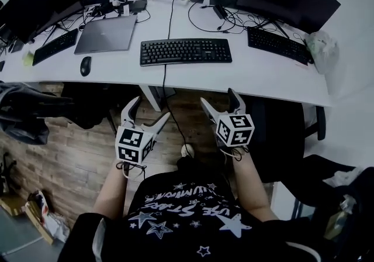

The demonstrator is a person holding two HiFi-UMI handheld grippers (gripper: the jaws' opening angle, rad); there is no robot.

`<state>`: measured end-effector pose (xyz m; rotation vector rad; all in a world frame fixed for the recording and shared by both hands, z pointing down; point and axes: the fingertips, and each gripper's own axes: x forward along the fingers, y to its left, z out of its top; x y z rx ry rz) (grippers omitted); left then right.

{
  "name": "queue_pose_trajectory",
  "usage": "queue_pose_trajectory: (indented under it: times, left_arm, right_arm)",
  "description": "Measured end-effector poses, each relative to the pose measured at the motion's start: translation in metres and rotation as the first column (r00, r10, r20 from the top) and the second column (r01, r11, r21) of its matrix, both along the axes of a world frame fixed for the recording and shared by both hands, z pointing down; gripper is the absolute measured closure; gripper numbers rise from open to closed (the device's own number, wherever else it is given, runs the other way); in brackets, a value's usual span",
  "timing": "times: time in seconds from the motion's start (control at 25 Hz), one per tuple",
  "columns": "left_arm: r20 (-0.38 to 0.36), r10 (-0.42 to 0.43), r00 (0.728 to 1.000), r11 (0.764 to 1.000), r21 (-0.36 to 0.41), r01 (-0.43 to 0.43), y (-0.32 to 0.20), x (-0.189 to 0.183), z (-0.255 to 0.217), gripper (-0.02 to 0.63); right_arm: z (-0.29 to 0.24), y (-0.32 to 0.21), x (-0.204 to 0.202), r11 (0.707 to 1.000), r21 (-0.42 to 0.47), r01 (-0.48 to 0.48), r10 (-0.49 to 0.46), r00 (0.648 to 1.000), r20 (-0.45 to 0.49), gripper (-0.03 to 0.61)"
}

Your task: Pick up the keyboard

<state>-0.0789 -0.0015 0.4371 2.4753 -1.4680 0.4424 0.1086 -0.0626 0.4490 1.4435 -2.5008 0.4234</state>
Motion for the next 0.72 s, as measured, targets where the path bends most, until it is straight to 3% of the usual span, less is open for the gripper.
queue_pose_trajectory:
  times: [0.24, 0.36, 0.44, 0.56, 0.72]
  left_arm:
    - [0.021, -0.033, 0.999, 0.999, -0.014, 0.033, -0.055, 0.016, 0.005, 0.184]
    - [0.035, -0.04, 0.999, 0.998, -0.041, 0.041, -0.075, 0.021, 0.012, 0.184]
    - [0.045, -0.043, 0.998, 0.997, -0.059, 0.046, -0.083, 0.023, 0.016, 0.184]
    - [0.058, -0.052, 0.997, 0.995, -0.087, 0.057, -0.091, 0.018, 0.02, 0.183]
    - [0.096, -0.059, 0.994, 0.993, -0.099, 0.069, -0.102, 0.001, 0.025, 0.183]
  right_arm:
    - [0.008, -0.057, 0.011, 0.998, -0.015, 0.061, -0.061, 0.998, -0.023, 0.14]
    - [0.02, -0.073, 0.003, 0.981, -0.067, 0.18, -0.183, 0.982, -0.046, 0.141]
    - [0.03, -0.079, -0.005, 0.958, -0.109, 0.264, -0.273, 0.959, -0.078, 0.141]
    - [0.042, -0.091, -0.012, 0.936, -0.136, 0.325, -0.347, 0.916, -0.201, 0.141]
    - [0.057, -0.109, -0.021, 0.904, -0.168, 0.393, -0.427, 0.823, -0.374, 0.141]
